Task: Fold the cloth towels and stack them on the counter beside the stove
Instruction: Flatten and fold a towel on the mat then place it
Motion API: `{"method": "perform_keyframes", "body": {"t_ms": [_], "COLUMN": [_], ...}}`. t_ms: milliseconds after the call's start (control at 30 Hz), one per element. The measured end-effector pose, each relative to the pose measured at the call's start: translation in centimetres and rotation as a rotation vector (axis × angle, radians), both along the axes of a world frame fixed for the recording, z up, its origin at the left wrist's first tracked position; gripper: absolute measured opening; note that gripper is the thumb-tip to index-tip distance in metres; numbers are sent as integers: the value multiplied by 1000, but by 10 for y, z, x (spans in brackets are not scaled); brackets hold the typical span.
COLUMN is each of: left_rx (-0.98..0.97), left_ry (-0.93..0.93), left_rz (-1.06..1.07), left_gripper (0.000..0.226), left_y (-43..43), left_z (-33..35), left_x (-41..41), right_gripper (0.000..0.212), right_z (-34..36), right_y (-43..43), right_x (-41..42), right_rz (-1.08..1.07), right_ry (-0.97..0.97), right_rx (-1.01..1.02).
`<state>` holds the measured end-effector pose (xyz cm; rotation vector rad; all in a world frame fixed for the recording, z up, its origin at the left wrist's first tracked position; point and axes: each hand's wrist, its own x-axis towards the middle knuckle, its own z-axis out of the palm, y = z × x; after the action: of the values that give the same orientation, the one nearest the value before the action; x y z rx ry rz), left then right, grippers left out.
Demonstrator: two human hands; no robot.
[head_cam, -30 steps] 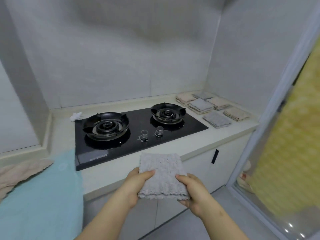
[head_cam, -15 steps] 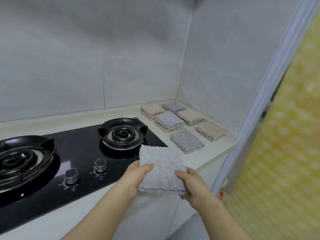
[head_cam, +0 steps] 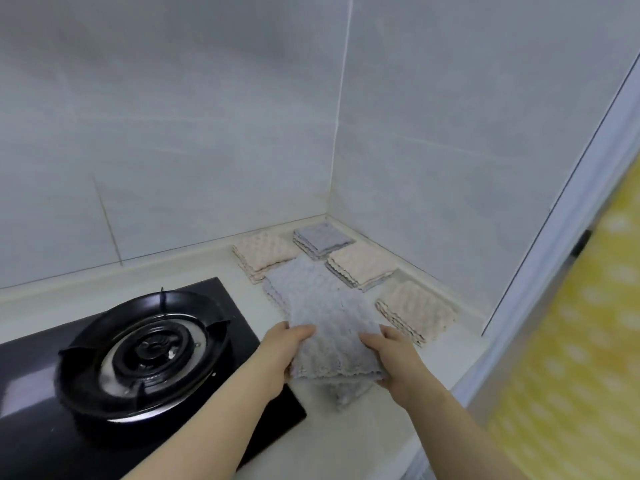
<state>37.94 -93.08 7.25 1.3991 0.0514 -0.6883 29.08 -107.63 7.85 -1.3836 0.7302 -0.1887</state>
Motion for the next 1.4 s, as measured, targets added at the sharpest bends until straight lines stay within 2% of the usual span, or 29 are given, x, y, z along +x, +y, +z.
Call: {"method": "perform_keyframes", "body": {"t_ms": [67,133,267,367,533,633,767,900,1033,1133,1200,1233,1267,1300,1333,1400], "left_rx": [-22,-26,-64,-25,53,87,111,154,203,282,434,549,688,835,970,1161], "left_ry": [-2,11,39,70,77,101,133,157,139,69,-60,-152,-239,-353,-469,-704], "left_rz": [3,15,43,93,145,193,262,355,406,405,372,342,308,274,216,17], "left_gripper": [27,10,26,7,14,15,11,14,17,16,12,21,42,61,70,62], "left_y": [-33,-68,-140,-189,-255,-276,-293,-302,-308,-310,-309,-307,-305,-301,-299,-297], "left_z": [-3,-3,-12,-21,-30,-35,-46,-58,-68,-72,-70,-69,-69,-67,-64,-61], "left_x": [11,15,22,22,19,16,11,9,14,13,10,9,8,7,6,6], "right_gripper": [15,18,29,44,40,32,41,44,48,53,56,54,48,41,38,47], "right_z": [-1,-5,-13,-18,-25,-37,-48,-51,-59,-66,-68,-68,-68,-64,-61,-64], "right_y": [-35,-73,-154,-209,-275,-298,-312,-314,-314,-313,-309,-305,-302,-299,-295,-292], "right_x": [13,25,44,54,63,70,73,73,73,73,73,75,78,80,82,87], "right_rz": [21,33,74,112,243,265,357,423,447,496,530,535,544,581,618,694], "right_ry": [10,14,47,75,94,107,125,60,-6,11,-9,-63,-100,-63,-22,16], "right_rx": [-38,-40,-163,-212,-365,-482,-635,-722,-916,-1089,-1274,-1351,-1398,-1446,-1482,-1472]}}
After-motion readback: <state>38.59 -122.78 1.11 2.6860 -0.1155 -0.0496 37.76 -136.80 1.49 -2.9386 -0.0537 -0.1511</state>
